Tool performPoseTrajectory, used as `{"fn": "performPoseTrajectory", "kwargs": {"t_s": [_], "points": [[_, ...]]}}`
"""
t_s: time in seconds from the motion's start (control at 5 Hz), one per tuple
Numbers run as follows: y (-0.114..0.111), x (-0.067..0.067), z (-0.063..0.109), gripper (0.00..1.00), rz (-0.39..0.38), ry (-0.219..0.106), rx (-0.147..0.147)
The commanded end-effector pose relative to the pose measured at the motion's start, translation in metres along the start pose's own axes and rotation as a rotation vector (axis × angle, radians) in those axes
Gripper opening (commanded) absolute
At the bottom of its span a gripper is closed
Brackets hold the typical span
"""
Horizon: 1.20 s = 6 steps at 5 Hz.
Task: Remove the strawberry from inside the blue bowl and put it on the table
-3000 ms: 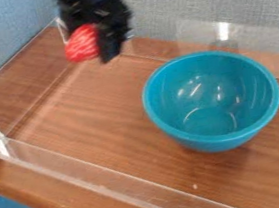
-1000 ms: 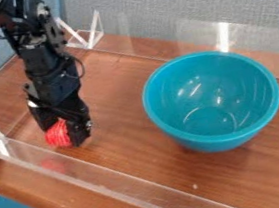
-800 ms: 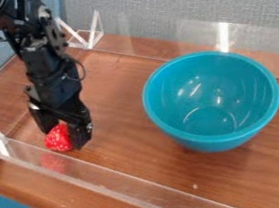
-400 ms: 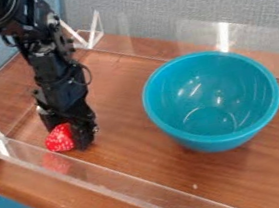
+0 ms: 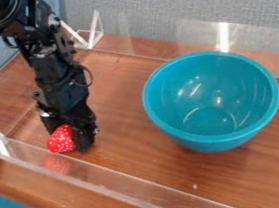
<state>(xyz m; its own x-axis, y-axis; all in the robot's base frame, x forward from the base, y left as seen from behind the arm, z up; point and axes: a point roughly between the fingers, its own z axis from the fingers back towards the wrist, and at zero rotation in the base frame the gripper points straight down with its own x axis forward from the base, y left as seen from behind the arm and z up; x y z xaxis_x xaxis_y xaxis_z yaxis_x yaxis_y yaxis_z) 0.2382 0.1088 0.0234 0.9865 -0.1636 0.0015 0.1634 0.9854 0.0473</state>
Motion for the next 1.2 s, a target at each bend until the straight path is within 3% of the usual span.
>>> {"fn": "performPoseTrajectory", "kwargs": {"t_s": [0.0,0.2,0.4,0.8,1.0], "points": [[0.005,0.007,0.023,0.0,-0.01,-0.066,0.035],[0.006,0.008,0.025,1.0,-0.004,-0.073,0.032],[0.009,0.01,0.042,1.0,0.009,-0.114,0.035],[0.026,0.018,0.107,1.0,0.076,-0.259,0.048],[0.033,0.021,0.118,1.0,0.095,-0.286,0.025]]}}
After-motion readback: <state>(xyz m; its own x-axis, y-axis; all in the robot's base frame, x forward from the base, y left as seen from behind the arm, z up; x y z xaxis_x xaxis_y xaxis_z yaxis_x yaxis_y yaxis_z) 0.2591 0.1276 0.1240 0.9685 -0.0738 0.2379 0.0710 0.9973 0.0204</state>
